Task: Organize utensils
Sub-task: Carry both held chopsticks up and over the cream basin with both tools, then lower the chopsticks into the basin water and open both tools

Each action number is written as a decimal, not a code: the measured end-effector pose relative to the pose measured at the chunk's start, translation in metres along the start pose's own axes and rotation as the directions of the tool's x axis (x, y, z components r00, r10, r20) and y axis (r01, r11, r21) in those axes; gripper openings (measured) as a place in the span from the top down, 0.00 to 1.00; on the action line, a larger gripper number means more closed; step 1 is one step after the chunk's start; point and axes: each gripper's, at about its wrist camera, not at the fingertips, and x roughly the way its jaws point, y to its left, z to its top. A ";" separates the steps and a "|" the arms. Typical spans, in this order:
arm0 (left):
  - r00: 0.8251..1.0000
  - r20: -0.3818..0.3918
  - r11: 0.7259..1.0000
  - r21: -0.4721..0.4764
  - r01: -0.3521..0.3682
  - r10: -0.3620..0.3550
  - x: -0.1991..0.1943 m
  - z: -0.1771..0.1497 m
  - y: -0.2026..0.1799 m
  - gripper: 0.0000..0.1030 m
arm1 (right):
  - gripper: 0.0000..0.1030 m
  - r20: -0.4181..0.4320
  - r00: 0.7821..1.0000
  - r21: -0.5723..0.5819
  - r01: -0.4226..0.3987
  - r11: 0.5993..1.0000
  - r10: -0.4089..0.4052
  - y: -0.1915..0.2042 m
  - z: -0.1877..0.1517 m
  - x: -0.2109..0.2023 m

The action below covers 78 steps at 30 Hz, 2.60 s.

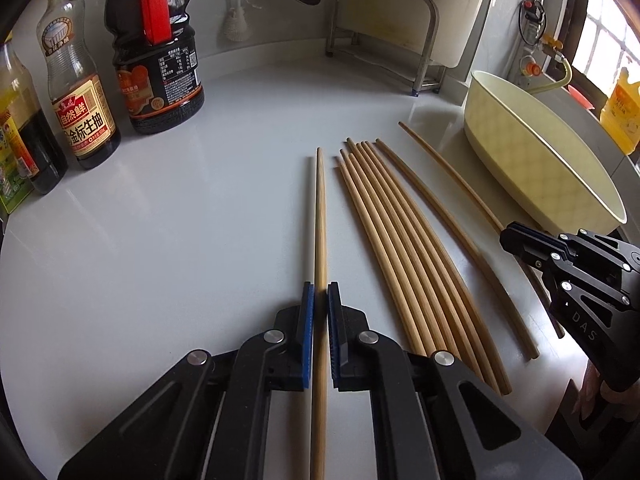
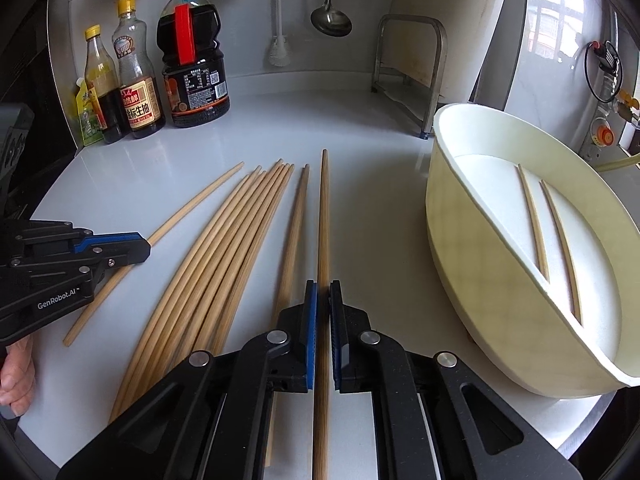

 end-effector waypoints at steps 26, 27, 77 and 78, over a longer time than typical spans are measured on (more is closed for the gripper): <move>0.959 0.151 0.968 0.118 0.222 -0.239 -0.036 0.114 -0.151 0.93 | 0.94 0.180 0.975 0.324 0.063 0.944 -0.127 -0.148 0.026 -0.087; 0.957 0.144 0.964 0.127 0.234 -0.251 -0.032 0.118 -0.161 0.93 | 0.94 0.178 0.975 0.340 0.068 0.938 -0.135 -0.156 0.025 -0.087; 0.977 0.079 0.977 0.095 0.189 -0.196 0.031 0.160 -0.207 0.32 | 0.62 0.113 0.973 0.479 0.122 0.869 -0.199 -0.221 0.018 -0.064; 0.977 0.078 0.978 0.093 0.189 -0.197 0.031 0.160 -0.207 0.32 | 0.62 0.112 0.973 0.479 0.123 0.869 -0.199 -0.221 0.018 -0.064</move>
